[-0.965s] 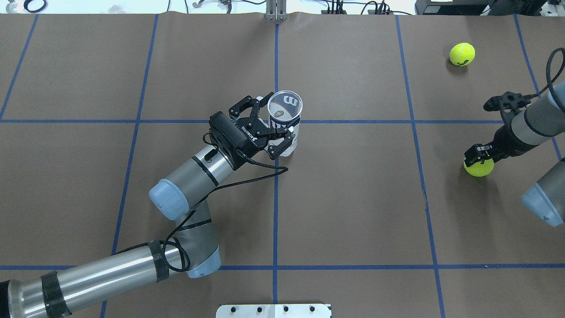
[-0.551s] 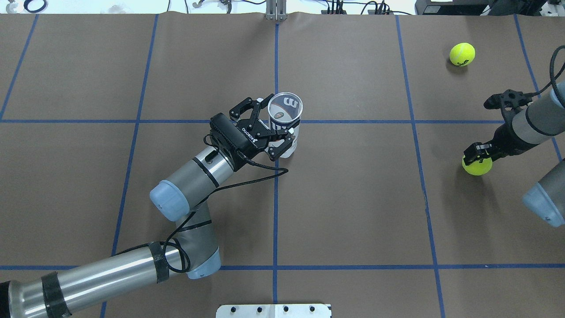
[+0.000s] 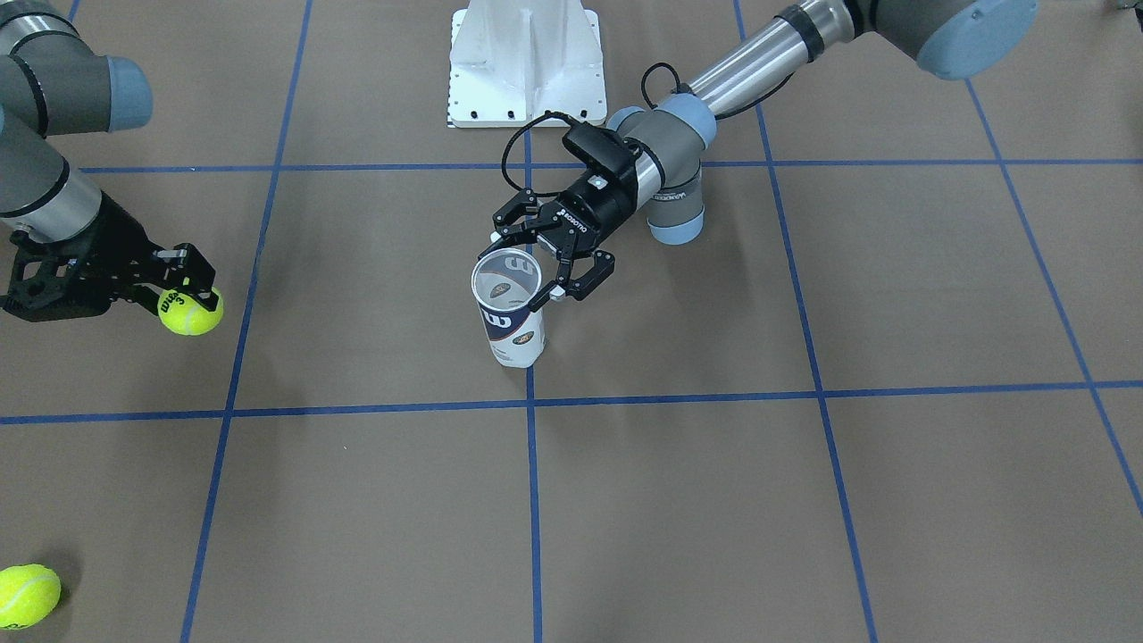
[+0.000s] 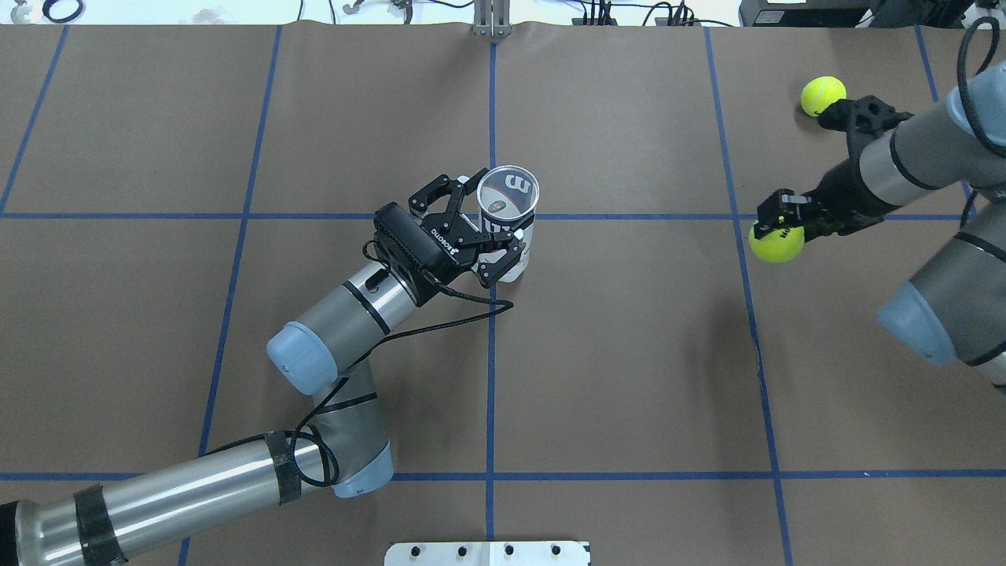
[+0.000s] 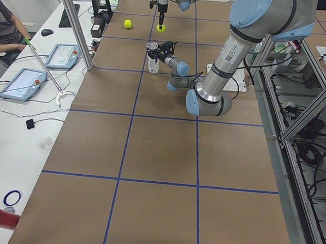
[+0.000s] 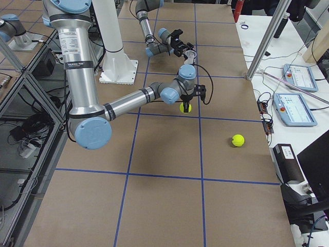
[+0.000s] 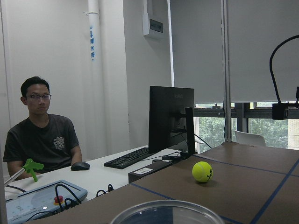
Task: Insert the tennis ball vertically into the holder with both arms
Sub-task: 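Carry the ball with the right gripper over the can's opening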
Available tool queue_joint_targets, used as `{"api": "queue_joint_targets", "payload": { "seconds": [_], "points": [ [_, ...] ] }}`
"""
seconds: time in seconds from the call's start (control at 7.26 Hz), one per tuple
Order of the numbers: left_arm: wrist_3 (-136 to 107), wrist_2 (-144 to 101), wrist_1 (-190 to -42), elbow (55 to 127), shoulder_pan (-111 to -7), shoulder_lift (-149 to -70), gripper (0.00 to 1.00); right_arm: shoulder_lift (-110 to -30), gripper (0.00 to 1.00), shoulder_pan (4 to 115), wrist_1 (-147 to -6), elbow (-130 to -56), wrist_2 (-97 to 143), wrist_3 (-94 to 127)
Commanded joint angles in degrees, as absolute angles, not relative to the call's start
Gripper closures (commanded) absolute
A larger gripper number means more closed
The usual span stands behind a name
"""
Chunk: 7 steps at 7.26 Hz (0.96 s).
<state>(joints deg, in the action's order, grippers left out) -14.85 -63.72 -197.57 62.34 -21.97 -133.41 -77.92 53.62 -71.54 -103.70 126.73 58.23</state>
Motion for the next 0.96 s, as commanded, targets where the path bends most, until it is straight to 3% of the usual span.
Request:
{"api": "queue_joint_targets", "payload": {
  "seconds": [0.0, 0.83],
  "points": [
    [-14.9, -63.7, -197.6, 62.4, -22.0, -133.4, 0.17, -65.4, 1.0, 51.7, -79.7, -104.8, 127.3, 70.3],
    [-14.9, -63.7, -198.4, 62.5, -22.0, -132.7, 0.17, -54.9, 1.0, 47.4, -83.9, -107.6, 126.5, 82.2]
  ]
}}
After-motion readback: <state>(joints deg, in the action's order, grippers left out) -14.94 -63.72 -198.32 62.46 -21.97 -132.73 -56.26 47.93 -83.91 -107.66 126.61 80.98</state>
